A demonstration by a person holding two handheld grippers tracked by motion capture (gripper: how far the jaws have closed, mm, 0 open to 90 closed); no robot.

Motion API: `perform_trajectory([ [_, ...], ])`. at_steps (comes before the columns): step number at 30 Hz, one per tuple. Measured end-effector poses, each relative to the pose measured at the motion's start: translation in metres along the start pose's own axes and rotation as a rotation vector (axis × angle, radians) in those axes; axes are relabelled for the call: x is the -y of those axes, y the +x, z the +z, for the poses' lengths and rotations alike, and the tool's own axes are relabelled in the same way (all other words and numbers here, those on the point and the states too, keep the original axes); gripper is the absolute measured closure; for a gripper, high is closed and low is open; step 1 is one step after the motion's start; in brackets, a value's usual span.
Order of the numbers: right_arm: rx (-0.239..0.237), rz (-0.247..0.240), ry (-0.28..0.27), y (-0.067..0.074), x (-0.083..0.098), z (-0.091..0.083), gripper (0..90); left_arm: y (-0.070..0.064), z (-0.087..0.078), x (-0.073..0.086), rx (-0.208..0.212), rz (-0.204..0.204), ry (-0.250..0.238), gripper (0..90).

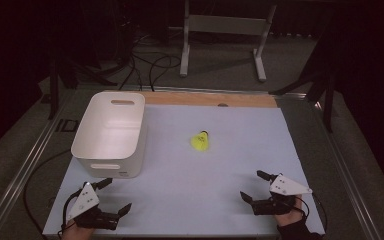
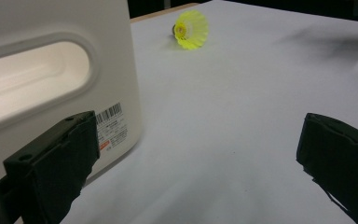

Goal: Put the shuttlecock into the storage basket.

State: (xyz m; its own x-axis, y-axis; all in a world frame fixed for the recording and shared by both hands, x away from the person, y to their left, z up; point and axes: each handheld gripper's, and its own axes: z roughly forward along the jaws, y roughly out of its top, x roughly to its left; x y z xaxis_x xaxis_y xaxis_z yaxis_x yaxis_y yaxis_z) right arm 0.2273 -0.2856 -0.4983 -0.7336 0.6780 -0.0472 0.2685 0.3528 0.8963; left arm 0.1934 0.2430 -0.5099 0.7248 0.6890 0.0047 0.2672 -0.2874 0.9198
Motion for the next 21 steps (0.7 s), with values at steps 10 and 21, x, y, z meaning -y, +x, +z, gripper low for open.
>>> perform_trajectory([
  [10, 0.027, -0.013, -0.002, 0.0025, -0.0001, -0.0023, 8.1, -0.0024, 0.0011, -0.0014, 0.004, 0.019, 0.021, 0.0],
  [21, 0.028, -0.016, -0.004, 0.0044, -0.0009, -0.0026, 8.1, -0.0069, -0.0006, -0.0059, -0.003, 0.022, 0.027, 0.0],
])
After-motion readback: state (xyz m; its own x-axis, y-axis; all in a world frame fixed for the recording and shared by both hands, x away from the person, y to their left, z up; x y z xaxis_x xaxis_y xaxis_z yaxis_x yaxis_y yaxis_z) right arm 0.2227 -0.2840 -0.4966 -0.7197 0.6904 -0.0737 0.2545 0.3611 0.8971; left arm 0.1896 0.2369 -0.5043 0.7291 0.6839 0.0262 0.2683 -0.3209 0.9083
